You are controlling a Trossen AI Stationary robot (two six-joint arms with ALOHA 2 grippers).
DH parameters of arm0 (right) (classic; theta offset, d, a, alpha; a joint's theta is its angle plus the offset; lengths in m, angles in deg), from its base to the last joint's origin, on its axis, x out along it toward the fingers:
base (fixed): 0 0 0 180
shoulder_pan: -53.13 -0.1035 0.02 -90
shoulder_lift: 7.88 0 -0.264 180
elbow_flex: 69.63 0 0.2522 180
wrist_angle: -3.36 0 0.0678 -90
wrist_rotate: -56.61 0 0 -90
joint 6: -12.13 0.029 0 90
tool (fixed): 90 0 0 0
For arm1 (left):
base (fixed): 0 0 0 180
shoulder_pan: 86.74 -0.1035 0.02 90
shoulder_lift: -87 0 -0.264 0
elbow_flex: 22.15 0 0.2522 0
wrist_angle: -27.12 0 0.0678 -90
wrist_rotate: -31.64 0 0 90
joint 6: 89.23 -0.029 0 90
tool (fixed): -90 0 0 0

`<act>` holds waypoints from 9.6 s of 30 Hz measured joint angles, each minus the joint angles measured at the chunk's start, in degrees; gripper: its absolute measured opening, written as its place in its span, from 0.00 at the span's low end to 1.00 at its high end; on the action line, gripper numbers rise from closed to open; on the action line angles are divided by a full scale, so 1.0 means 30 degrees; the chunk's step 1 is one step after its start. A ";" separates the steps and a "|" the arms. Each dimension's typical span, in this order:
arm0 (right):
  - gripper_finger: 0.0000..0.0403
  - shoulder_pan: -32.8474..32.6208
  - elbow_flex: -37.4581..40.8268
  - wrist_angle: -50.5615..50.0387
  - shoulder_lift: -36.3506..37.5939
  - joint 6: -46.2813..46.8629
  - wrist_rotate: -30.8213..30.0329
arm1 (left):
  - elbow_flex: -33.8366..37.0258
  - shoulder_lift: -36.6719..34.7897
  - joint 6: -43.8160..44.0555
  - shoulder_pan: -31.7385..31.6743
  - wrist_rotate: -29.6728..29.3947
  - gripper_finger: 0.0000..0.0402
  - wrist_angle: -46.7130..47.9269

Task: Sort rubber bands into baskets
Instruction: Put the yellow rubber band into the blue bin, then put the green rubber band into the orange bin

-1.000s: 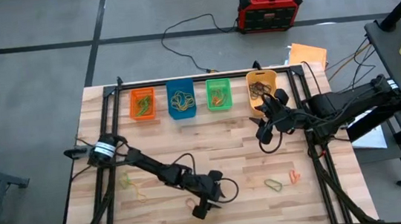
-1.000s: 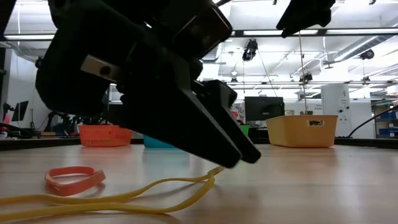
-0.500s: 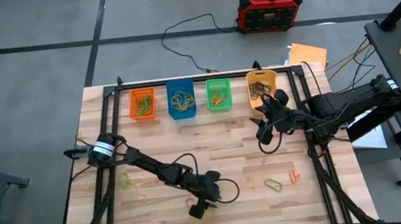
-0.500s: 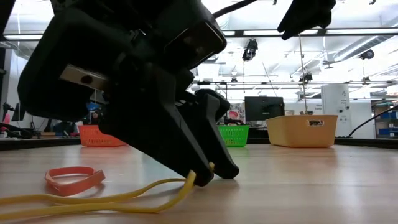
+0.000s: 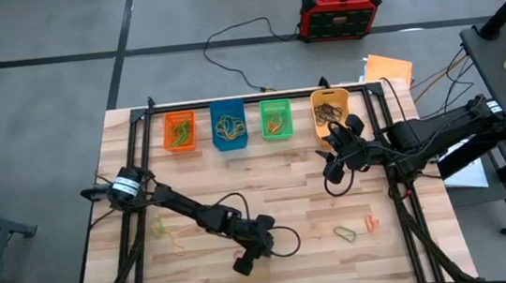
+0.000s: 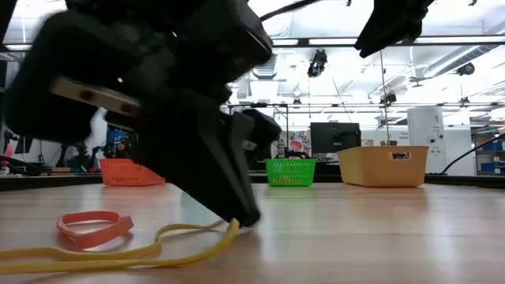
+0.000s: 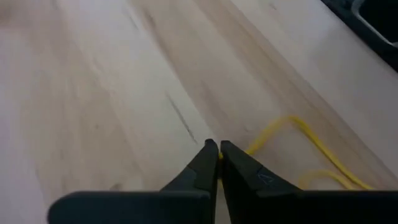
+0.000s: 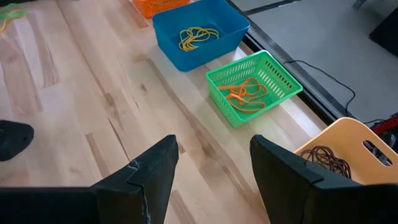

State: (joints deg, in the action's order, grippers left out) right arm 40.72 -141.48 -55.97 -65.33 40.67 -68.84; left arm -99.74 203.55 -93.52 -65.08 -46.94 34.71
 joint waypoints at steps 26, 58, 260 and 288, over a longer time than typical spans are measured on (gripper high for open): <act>0.49 0.0015 0.0024 0.1033 -0.0054 -0.0080 -0.0220 | -0.0068 -1.0661 -0.7217 -0.8398 -0.5123 0.00 0.6906; 0.49 0.0015 0.0024 0.2374 -0.1880 -0.1027 -0.0213 | -0.0068 -0.7385 -1.1016 -1.8976 -0.5055 0.02 0.7546; 0.30 -0.0488 0.3528 3.1685 -1.0462 -1.4502 0.9176 | 0.6926 -0.9948 0.0314 -0.0514 -1.2247 0.00 -0.9874; 0.59 -0.0423 0.3317 2.2686 -0.7181 -1.0805 0.4807 | 0.2737 -1.3816 0.6405 -2.0437 -0.8232 0.00 1.9022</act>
State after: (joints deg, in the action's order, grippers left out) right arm 39.45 -131.53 12.08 -86.87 8.25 -54.42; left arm -91.53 162.10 -74.31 -126.39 -71.64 91.78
